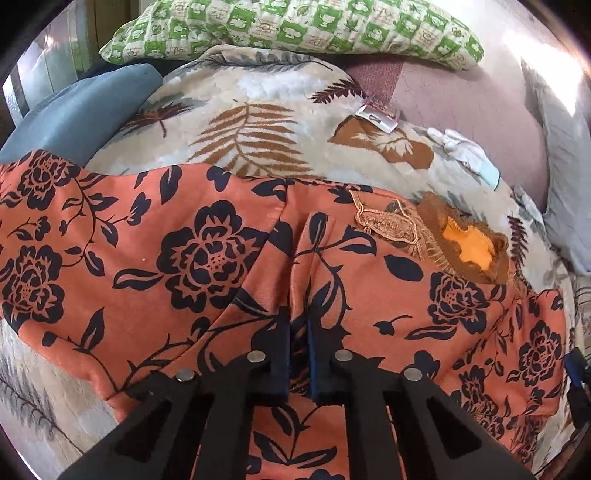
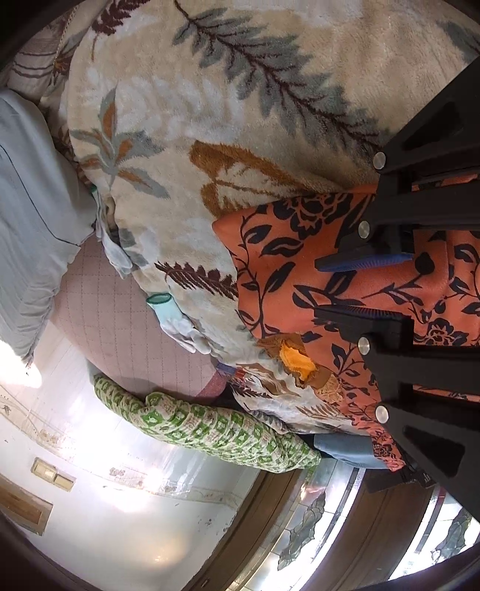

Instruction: Fold small clothes

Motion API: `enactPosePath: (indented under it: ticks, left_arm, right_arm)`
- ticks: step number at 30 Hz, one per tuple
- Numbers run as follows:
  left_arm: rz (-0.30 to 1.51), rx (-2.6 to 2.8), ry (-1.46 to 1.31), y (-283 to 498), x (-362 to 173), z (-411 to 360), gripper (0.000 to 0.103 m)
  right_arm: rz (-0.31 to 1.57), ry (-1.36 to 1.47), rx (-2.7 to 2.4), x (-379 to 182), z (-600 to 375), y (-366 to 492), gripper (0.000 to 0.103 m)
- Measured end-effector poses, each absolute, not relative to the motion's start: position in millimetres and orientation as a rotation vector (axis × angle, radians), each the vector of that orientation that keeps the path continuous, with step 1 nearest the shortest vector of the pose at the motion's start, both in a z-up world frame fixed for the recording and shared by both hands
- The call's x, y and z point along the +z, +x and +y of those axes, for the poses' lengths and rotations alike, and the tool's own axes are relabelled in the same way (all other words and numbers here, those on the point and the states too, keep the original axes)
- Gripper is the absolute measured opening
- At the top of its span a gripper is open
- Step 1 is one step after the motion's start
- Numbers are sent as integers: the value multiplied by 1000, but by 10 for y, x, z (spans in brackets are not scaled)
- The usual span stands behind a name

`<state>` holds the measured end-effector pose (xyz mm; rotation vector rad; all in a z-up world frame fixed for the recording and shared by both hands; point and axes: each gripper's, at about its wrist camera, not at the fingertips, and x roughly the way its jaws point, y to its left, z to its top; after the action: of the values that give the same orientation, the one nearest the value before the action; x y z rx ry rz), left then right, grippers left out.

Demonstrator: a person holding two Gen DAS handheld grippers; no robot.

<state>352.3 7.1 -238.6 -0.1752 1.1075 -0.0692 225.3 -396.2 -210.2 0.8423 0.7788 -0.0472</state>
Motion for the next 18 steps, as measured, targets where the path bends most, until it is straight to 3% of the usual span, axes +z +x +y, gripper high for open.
enactPosePath:
  ticks: [8, 18]
  left_arm:
    - [972, -59, -196, 3413, -2016, 223, 6]
    - [1007, 78, -107, 3337, -2070, 349, 6]
  right_arm:
    - [748, 867, -85, -2105, -4064, 2219, 20]
    - [725, 807, -52, -2038, -3967, 2289, 20]
